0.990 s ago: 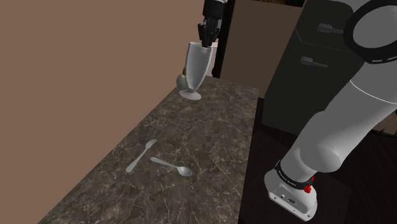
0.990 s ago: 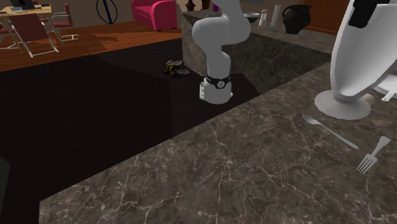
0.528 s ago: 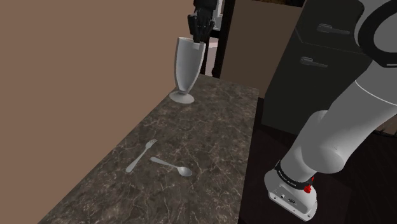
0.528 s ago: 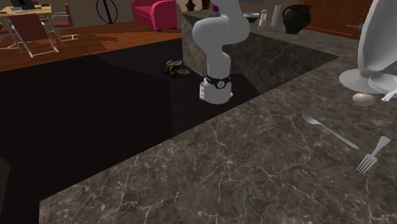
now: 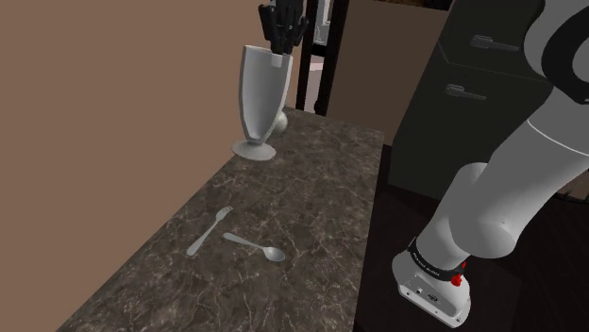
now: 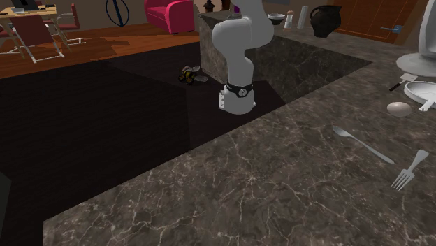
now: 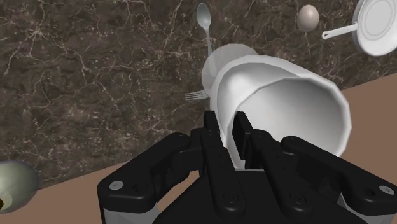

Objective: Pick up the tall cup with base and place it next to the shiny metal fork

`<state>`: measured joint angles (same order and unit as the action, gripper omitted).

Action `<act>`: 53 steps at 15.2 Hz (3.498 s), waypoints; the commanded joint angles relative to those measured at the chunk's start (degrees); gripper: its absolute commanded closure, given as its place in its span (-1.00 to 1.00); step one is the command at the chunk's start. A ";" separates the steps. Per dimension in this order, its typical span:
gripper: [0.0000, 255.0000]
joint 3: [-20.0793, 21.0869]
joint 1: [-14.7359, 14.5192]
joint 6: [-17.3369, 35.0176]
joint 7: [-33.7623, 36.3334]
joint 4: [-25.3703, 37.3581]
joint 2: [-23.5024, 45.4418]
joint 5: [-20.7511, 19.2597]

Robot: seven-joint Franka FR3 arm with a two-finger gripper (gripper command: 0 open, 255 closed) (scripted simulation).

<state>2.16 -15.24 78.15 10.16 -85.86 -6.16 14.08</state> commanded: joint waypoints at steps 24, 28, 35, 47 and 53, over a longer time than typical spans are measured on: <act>1.00 0.74 -0.29 19.32 -3.78 -24.80 -5.18 0.20; 1.00 0.84 -0.33 22.31 -4.41 -27.93 -5.26 0.35; 1.00 1.01 -0.43 27.52 -5.53 -32.90 -4.91 0.69; 1.00 1.31 -0.66 36.50 -7.54 -40.06 -2.90 1.53; 1.00 1.46 -0.82 41.25 -8.68 -43.14 -1.12 2.13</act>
<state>3.60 -16.03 118.54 1.69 -128.45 -7.53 16.08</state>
